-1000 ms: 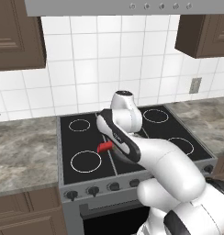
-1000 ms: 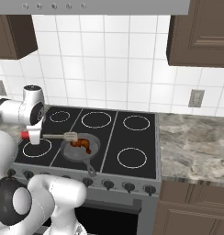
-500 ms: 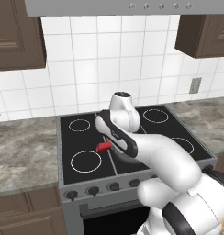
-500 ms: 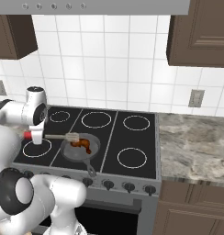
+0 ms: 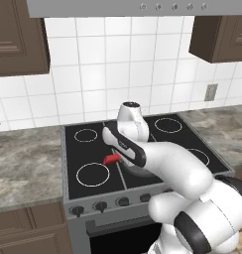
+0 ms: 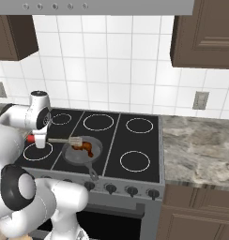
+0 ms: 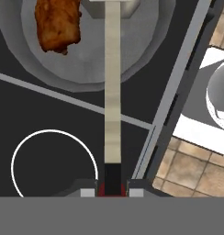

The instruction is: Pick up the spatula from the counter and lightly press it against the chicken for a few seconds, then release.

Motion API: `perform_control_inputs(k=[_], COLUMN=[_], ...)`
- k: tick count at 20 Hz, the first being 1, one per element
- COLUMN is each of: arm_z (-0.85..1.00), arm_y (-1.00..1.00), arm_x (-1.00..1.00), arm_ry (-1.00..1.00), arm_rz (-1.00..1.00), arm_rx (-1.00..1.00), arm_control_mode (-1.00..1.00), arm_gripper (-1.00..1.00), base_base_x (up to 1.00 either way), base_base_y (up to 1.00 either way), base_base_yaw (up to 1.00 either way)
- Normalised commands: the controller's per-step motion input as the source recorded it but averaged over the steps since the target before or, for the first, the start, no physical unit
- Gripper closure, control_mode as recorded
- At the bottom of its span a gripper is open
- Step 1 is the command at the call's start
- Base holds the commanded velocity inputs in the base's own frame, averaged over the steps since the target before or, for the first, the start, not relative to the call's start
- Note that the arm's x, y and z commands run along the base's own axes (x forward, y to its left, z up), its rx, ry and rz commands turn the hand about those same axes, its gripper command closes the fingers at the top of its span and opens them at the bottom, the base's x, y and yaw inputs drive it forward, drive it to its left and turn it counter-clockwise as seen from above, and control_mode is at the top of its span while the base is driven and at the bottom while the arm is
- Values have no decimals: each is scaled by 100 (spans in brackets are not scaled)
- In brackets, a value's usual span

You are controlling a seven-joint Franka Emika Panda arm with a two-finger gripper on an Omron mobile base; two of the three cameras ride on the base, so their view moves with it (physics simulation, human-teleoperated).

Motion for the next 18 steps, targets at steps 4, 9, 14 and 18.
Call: perform_control_inputs(k=[4, 9, 14, 18], arm_z=[-7, -4, -8, -10], arm_y=[0, 0, 0, 0], arm_x=[18, 12, 12, 12], arm_ry=[0, 0, 0, 0], arm_rz=[-1, 0, 0, 0], arm_rx=[0, 0, 0, 0], arm_control_mode=[-100, -100, -100, -100], arm_gripper=[100, 100, 100, 100], base_base_x=[0, 0, 0, 0], base_base_y=[0, 0, 0, 0], base_base_yaw=[0, 0, 0, 0])
